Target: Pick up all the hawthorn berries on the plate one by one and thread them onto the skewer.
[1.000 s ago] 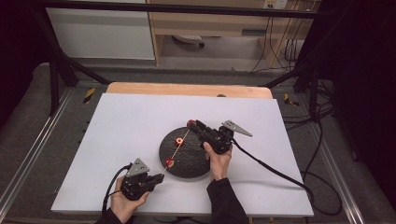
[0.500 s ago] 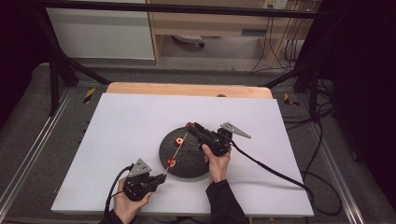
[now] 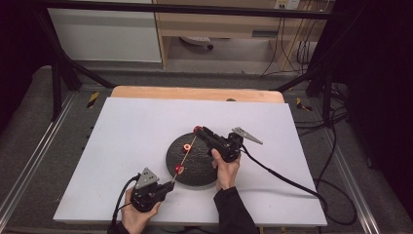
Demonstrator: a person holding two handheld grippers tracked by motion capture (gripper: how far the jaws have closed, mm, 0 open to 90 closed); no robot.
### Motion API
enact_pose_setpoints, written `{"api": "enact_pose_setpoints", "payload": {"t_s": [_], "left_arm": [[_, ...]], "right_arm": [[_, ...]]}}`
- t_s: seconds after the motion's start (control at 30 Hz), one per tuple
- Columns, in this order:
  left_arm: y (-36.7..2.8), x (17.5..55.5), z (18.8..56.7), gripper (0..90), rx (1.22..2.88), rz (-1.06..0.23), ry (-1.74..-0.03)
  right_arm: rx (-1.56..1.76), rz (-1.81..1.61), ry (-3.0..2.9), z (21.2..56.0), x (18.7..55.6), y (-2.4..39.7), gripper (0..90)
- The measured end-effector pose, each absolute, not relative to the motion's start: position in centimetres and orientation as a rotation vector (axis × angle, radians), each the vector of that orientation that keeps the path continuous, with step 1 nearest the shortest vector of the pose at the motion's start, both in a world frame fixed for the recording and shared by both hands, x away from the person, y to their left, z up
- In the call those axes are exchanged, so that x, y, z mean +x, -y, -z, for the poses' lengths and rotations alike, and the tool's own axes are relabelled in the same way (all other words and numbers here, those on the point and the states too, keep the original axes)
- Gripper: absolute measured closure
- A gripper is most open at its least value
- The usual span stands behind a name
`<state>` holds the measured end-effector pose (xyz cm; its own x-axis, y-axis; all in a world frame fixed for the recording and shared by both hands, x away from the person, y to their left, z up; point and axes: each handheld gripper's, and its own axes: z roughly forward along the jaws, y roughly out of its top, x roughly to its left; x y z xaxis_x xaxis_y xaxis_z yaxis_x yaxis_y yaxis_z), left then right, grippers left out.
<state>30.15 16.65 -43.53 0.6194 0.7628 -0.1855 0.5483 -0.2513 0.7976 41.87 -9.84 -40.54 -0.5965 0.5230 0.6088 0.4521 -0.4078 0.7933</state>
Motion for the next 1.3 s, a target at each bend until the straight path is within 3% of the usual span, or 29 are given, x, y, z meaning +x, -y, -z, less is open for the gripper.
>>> {"api": "enact_pose_setpoints", "payload": {"t_s": [1.3], "left_arm": [[-15.78, 30.28, 43.18, 88.6, 1.951, -0.286, -1.053]], "right_arm": [[1.369, -2.094, -1.783, 40.43, 41.57, 10.03, 61.7]]}}
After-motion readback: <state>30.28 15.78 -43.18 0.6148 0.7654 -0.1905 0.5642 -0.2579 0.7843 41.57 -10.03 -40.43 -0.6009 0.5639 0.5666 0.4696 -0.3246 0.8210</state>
